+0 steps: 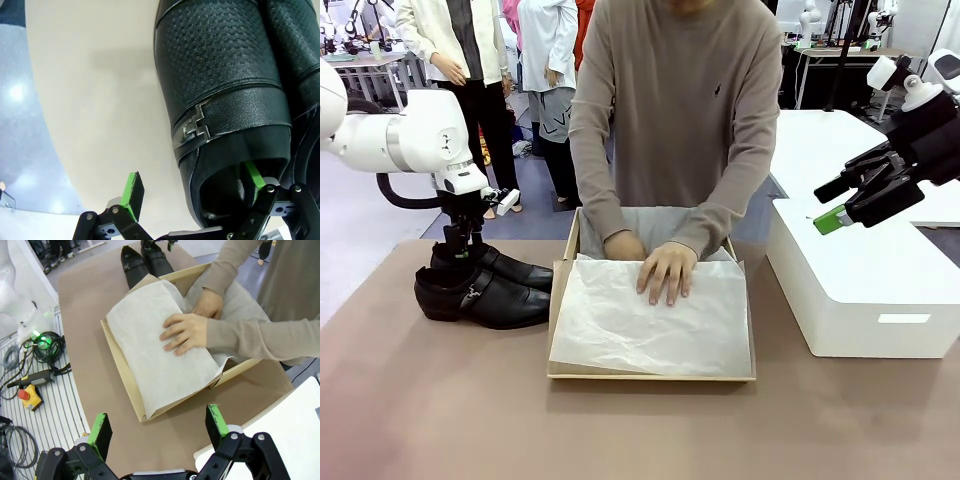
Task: Pack the shoes into the box.
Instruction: Place one shoe of the Shoes into the Shoes Box.
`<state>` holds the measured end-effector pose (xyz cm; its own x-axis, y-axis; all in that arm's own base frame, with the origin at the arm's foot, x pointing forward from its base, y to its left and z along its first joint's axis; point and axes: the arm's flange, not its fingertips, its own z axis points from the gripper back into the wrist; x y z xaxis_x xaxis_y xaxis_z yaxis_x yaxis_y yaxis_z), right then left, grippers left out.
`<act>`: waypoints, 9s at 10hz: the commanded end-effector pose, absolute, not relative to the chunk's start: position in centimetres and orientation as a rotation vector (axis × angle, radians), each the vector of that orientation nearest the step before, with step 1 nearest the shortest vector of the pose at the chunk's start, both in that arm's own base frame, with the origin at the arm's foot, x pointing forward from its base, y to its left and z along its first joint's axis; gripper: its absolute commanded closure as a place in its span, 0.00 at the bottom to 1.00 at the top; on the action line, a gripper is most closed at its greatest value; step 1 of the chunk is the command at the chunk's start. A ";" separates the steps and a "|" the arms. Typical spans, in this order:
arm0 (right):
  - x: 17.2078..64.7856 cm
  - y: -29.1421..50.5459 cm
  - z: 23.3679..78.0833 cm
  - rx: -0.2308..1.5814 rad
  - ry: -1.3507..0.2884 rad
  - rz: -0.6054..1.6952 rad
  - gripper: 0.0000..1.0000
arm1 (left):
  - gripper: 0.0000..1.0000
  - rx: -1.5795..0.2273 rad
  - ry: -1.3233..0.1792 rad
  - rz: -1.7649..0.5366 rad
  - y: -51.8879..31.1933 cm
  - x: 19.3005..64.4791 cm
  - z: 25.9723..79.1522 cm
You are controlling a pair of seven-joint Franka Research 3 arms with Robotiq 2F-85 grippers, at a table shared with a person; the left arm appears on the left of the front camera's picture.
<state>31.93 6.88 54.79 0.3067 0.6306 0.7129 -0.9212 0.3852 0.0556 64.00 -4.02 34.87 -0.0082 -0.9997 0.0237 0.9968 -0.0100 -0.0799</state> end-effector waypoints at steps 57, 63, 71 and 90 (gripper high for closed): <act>32.3 6.9 54.8 0.532 -0.692 1.109 0.00 | 1.00 -0.009 -0.025 -1.565 -32.6 64.3 52.1; 32.3 6.9 54.8 0.532 -0.692 1.109 0.00 | 1.00 -0.016 -0.029 -1.573 -32.5 63.6 50.4; 32.3 6.9 54.8 0.532 -0.692 1.109 0.00 | 1.00 0.031 -0.034 -1.609 -37.3 65.4 49.0; 32.3 6.9 54.8 0.532 -0.692 1.109 0.00 | 1.00 0.017 0.010 -1.427 -35.5 63.4 40.8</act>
